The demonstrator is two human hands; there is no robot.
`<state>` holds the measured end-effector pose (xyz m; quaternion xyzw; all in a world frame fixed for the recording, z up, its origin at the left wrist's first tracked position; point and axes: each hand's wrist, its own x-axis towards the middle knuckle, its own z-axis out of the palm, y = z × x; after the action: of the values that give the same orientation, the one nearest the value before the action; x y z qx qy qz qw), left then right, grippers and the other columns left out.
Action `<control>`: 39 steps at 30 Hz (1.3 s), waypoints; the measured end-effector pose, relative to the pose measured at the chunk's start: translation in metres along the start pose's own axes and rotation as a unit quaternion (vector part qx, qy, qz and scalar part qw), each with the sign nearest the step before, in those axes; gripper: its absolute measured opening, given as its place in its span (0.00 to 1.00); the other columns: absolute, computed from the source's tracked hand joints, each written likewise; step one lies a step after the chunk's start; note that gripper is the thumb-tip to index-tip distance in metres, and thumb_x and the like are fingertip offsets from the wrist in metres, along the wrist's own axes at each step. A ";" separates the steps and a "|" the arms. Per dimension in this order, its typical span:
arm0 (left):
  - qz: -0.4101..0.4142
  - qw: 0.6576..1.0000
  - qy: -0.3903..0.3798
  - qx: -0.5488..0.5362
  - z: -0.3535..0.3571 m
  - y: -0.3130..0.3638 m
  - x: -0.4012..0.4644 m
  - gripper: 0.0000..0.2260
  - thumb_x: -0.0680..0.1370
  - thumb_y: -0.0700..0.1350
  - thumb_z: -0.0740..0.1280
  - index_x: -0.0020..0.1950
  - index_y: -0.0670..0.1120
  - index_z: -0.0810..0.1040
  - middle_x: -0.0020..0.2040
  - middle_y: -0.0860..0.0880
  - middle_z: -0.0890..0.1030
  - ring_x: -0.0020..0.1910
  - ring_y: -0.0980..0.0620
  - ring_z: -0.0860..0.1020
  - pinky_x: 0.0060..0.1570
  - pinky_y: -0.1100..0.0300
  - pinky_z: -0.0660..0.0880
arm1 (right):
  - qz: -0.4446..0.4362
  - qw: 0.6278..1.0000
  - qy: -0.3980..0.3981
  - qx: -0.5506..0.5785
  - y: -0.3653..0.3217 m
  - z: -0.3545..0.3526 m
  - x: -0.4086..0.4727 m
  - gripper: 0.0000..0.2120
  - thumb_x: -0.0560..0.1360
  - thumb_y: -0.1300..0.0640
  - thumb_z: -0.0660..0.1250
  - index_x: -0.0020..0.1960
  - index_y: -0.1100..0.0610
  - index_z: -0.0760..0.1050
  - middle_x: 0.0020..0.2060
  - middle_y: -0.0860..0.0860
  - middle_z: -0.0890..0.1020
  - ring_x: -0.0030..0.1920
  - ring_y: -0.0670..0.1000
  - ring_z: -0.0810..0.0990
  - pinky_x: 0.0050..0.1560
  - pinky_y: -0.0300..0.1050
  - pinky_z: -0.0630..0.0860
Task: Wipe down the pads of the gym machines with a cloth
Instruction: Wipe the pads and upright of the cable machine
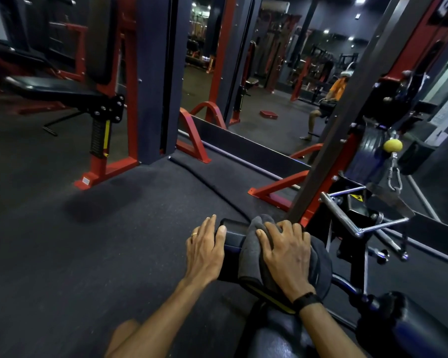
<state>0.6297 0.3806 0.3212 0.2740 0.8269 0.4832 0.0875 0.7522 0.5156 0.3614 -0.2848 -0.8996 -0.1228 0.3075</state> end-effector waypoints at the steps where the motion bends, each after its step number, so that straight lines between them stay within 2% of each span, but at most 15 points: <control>1: -0.002 1.000 0.001 -0.002 0.000 -0.001 0.000 0.26 0.84 0.59 0.49 0.81 0.51 0.60 0.80 0.50 0.62 0.79 0.49 0.58 0.76 0.51 0.53 | 0.002 1.000 0.001 -0.001 -0.001 0.001 0.000 0.14 0.80 0.43 0.60 0.49 0.50 0.79 0.41 0.49 0.74 0.42 0.52 0.69 0.43 0.50 0.63; 4: -0.012 1.000 0.002 -0.007 0.000 -0.003 -0.001 0.33 0.78 0.63 0.45 0.81 0.51 0.60 0.80 0.50 0.63 0.78 0.49 0.59 0.75 0.51 0.54 | 0.007 1.000 0.000 -0.004 -0.008 0.003 0.001 0.13 0.81 0.44 0.59 0.48 0.50 0.77 0.41 0.50 0.73 0.42 0.52 0.69 0.43 0.51 0.65; 14: -0.026 0.999 0.030 -0.028 -0.009 -0.006 -0.010 0.35 0.77 0.65 0.43 0.80 0.51 0.63 0.79 0.50 0.65 0.78 0.49 0.60 0.75 0.51 0.54 | -0.034 0.999 0.006 0.018 -0.052 0.012 0.010 0.13 0.81 0.44 0.59 0.46 0.51 0.76 0.41 0.51 0.75 0.42 0.55 0.71 0.44 0.53 0.67; 19: -0.018 0.999 0.046 -0.018 -0.010 0.008 -0.005 0.33 0.78 0.63 0.45 0.80 0.50 0.63 0.79 0.49 0.65 0.78 0.47 0.60 0.76 0.49 0.54 | -0.069 0.997 0.004 0.040 -0.020 0.007 0.005 0.15 0.82 0.44 0.57 0.47 0.52 0.76 0.41 0.52 0.75 0.42 0.55 0.72 0.42 0.53 0.69; 22: 0.007 0.999 0.048 -0.019 -0.009 0.022 -0.007 0.33 0.78 0.62 0.45 0.80 0.50 0.63 0.79 0.48 0.65 0.78 0.47 0.60 0.76 0.48 0.55 | -0.053 0.998 0.013 0.034 0.005 0.002 -0.001 0.16 0.81 0.44 0.56 0.48 0.53 0.76 0.40 0.52 0.75 0.41 0.54 0.72 0.42 0.51 0.69; 29: 0.064 0.997 0.039 0.005 -0.005 0.049 -0.020 0.33 0.78 0.63 0.47 0.79 0.49 0.64 0.78 0.49 0.66 0.78 0.49 0.60 0.75 0.52 0.54 | -0.020 0.998 0.056 0.005 0.038 -0.012 -0.016 0.18 0.81 0.45 0.57 0.45 0.55 0.78 0.38 0.53 0.75 0.39 0.56 0.73 0.40 0.52 0.69; 33: 0.118 0.993 0.020 0.009 0.018 0.079 -0.033 0.38 0.74 0.68 0.43 0.79 0.50 0.65 0.78 0.49 0.66 0.77 0.50 0.61 0.76 0.51 0.55 | 0.008 0.996 0.091 -0.012 0.069 -0.043 -0.032 0.17 0.82 0.45 0.58 0.45 0.55 0.78 0.38 0.54 0.76 0.40 0.58 0.74 0.40 0.54 0.69; 37: 0.157 0.986 -0.042 -0.026 0.064 0.121 -0.060 0.39 0.74 0.68 0.44 0.78 0.48 0.66 0.77 0.49 0.68 0.77 0.50 0.63 0.75 0.53 0.55 | 0.067 0.991 0.111 -0.026 0.112 -0.082 -0.059 0.16 0.81 0.45 0.59 0.47 0.54 0.79 0.39 0.52 0.76 0.40 0.57 0.75 0.41 0.54 0.71; 39: 0.167 0.982 -0.073 -0.044 0.084 0.140 -0.073 0.37 0.75 0.66 0.48 0.76 0.47 0.69 0.75 0.48 0.71 0.75 0.50 0.65 0.73 0.54 0.57 | 0.101 0.987 0.127 -0.024 0.131 -0.095 -0.076 0.16 0.81 0.45 0.59 0.47 0.54 0.80 0.39 0.52 0.76 0.40 0.57 0.74 0.41 0.53 0.70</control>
<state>0.7765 0.4586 0.3873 0.4390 0.7389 0.5053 0.0776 0.9244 0.5502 0.3943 -0.3635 -0.8168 -0.1474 0.4230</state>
